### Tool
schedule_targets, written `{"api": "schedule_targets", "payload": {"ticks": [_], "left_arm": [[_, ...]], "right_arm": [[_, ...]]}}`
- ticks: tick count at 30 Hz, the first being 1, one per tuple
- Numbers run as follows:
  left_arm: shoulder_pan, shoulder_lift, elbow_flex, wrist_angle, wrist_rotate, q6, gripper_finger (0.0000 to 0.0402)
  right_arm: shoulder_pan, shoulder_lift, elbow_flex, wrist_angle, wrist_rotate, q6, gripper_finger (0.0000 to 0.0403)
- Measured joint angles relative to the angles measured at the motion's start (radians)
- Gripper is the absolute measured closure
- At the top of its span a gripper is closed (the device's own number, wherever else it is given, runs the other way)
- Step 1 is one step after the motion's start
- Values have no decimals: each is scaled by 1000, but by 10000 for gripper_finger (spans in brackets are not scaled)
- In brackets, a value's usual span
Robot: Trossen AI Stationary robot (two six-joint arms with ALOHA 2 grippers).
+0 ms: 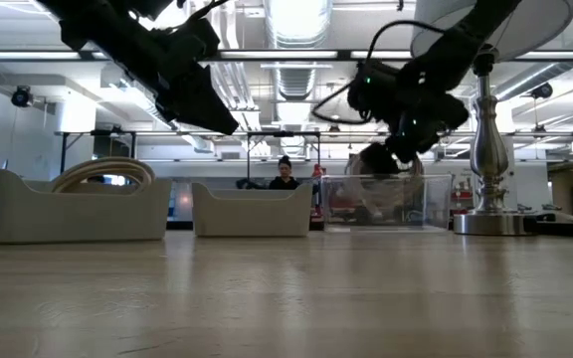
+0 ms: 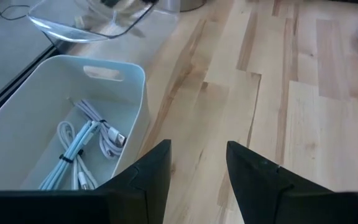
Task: Pick & Place USB Port
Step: Put the light brown HDMI cable into the transparent bin
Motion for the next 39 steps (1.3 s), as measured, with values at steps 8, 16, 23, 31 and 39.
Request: {"api": "schedule_targets", "payload": {"ticks": [8,16,23,31,39], "left_arm": [[1,0,0,11,0,1,243],[0,0,0,11,0,1,243],[0,0,0,11,0,1,243],[0,0,0,11,0,-5,243],[0,0,0,11,0,-12,243]], "right_arm": [[-2,80,0,1,-6,-26,353],[-7,79,0,2,0,-26,302],[-1,38,0,3,-1,-34,273],[2,-46,0,1,-54,-108,252],[-9,-94,1,5,-374,-54,248]]}}
